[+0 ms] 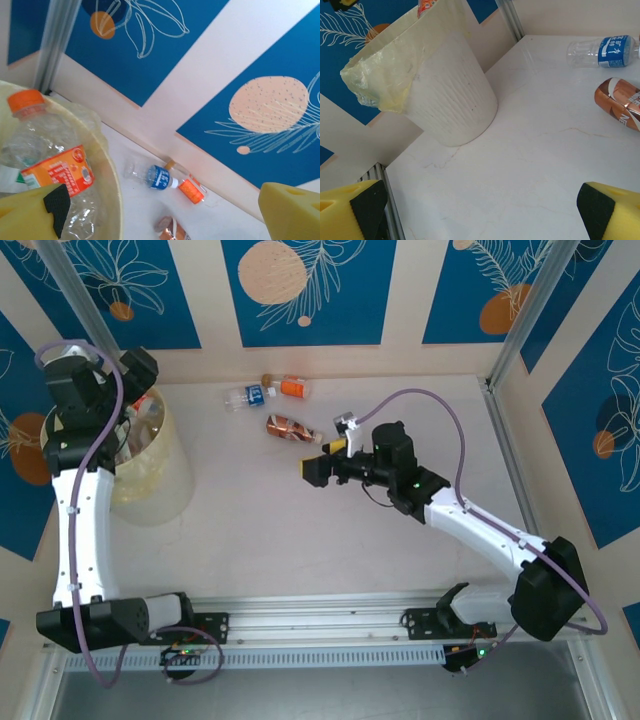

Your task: Put the plastic bottles in the bin

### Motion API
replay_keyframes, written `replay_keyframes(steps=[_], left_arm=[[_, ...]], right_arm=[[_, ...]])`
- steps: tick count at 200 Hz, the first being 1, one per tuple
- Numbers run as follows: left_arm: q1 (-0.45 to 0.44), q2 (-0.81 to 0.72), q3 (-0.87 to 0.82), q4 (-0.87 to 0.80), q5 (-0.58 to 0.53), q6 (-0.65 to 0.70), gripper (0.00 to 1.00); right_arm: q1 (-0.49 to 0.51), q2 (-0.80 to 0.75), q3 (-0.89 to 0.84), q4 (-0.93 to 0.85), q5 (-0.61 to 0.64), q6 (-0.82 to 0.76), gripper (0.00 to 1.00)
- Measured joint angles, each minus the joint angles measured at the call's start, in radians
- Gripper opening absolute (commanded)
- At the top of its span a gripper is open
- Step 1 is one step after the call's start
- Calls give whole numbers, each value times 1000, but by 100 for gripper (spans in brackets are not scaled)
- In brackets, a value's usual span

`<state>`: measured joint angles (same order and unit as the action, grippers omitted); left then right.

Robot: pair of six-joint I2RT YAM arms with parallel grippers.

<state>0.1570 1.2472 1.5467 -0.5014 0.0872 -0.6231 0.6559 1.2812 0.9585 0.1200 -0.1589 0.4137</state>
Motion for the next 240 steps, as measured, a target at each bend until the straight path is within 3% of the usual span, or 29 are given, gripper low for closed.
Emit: replay_keyframes(steps=[41, 97, 153, 198, 240], left_arm=[[-64, 31, -43, 11, 173, 31, 100], [-404, 110, 0, 73, 230, 153, 100], [-499, 361, 21, 101, 23, 97, 100], [-596, 454, -21, 124, -195, -151, 100], [-664, 657, 124, -35, -352, -431, 100]], right_arm=[[19, 16, 16, -4, 29, 1, 99], [1, -15, -70, 6, 159, 5, 100], [-73, -135, -169, -29, 218, 23, 100], [-110, -206, -216, -63, 239, 31, 100], [-121, -249, -247, -99, 246, 31, 100]])
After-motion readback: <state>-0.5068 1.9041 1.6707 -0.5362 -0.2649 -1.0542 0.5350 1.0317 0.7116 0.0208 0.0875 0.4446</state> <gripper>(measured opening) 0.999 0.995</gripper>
